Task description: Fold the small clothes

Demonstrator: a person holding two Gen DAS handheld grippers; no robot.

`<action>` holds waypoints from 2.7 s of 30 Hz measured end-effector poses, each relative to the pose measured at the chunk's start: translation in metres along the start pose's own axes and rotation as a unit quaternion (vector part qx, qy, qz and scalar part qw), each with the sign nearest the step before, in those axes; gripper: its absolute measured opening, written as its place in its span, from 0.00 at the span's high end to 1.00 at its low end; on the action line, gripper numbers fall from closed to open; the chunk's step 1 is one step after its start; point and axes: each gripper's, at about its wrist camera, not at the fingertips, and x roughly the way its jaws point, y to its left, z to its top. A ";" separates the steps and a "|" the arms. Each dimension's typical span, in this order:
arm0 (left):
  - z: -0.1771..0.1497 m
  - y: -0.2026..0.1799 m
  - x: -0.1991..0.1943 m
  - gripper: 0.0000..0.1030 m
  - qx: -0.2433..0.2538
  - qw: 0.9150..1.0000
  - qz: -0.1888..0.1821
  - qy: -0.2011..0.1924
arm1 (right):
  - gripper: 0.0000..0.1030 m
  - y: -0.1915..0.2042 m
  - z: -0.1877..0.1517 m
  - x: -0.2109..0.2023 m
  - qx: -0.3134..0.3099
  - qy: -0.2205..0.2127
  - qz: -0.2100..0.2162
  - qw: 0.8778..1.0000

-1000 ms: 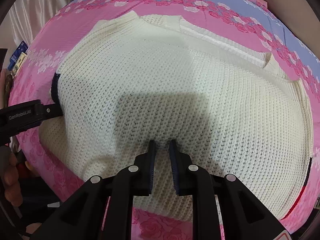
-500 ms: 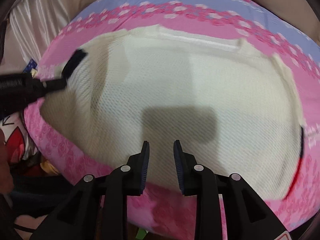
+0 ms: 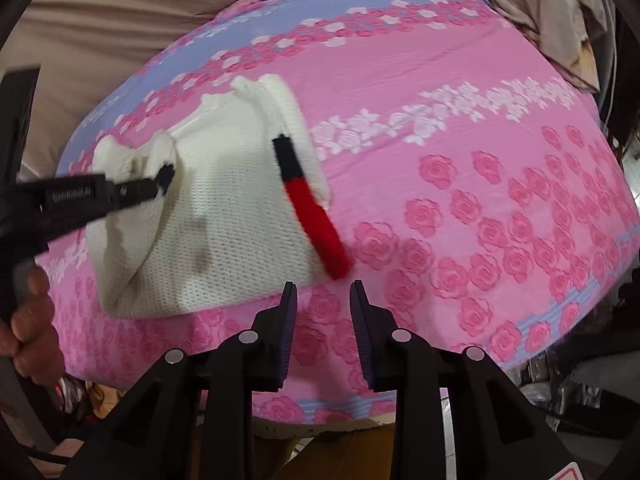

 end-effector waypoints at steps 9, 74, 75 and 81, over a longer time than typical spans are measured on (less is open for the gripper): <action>-0.038 0.139 -0.057 0.96 -0.146 0.986 0.069 -0.032 | 0.58 0.070 0.012 0.013 -0.045 0.024 0.086 0.995; -0.033 0.050 -0.033 0.60 -0.048 0.998 0.024 0.012 | 0.81 0.016 0.037 0.044 -0.019 0.032 0.093 0.995; -0.033 0.048 -0.033 0.60 -0.046 0.999 0.025 0.011 | 0.74 0.016 0.045 0.038 -0.021 0.021 0.094 0.995; -0.022 0.039 -0.026 0.59 -0.047 0.999 0.026 0.007 | 0.38 0.025 0.104 0.044 -0.011 -0.019 0.108 0.994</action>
